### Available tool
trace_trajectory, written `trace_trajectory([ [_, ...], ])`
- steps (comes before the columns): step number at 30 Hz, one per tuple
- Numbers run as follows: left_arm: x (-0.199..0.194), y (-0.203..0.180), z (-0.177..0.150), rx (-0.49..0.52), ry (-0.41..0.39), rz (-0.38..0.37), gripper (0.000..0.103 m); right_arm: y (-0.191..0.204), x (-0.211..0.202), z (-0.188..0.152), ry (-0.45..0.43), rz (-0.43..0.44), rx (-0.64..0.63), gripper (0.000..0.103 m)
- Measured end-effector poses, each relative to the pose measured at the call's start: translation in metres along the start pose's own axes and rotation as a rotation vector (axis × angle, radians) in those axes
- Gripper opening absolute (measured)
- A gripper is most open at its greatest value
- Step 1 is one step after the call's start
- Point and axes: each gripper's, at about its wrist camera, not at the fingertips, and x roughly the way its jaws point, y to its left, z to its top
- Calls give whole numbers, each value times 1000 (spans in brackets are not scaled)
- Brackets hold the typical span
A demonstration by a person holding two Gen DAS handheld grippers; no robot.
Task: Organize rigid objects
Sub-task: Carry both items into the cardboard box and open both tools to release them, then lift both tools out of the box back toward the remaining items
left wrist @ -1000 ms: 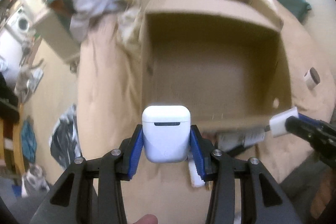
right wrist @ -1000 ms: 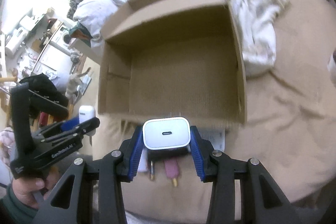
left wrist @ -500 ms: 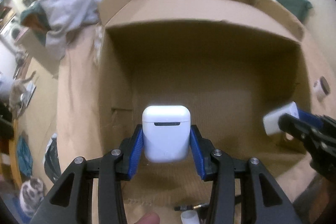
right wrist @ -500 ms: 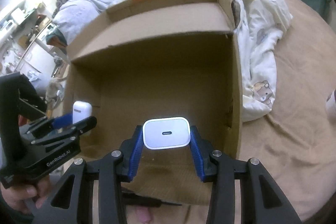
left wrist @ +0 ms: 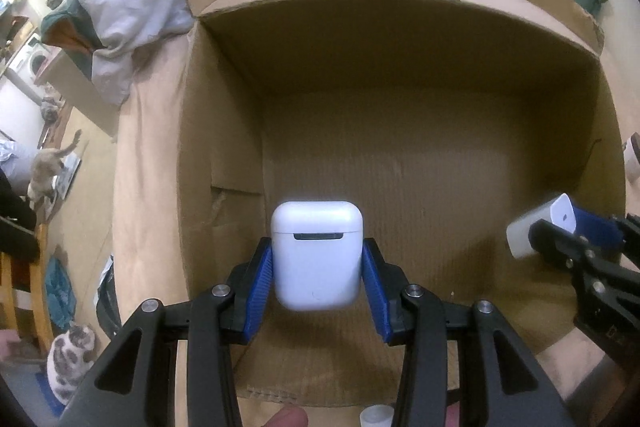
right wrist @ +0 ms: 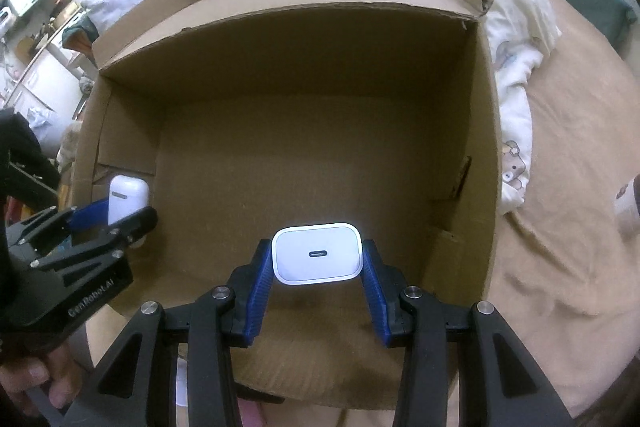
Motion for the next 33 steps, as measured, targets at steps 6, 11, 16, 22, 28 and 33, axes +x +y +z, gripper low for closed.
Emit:
trace_trajectory([
  [6, 3, 2, 0, 4, 6, 9, 40, 2, 1, 1, -3, 11, 5, 45],
  [11, 1, 3, -1, -3, 3, 7, 41, -10, -12, 5, -32, 48, 43, 46],
  [16, -11, 2, 0, -8, -38, -8, 68, -18, -26, 4, -93, 82, 81, 71],
  [22, -27, 8, 1, -48, -79, -40, 90, -22, -35, 8, -141, 100, 89, 96],
  [28, -37, 6, 1, -58, -115, -22, 95, -19, -43, 11, -205, 68, 80, 103],
  [33, -47, 11, 1, -78, -146, -10, 95, -26, -42, 11, -217, 137, 129, 103],
])
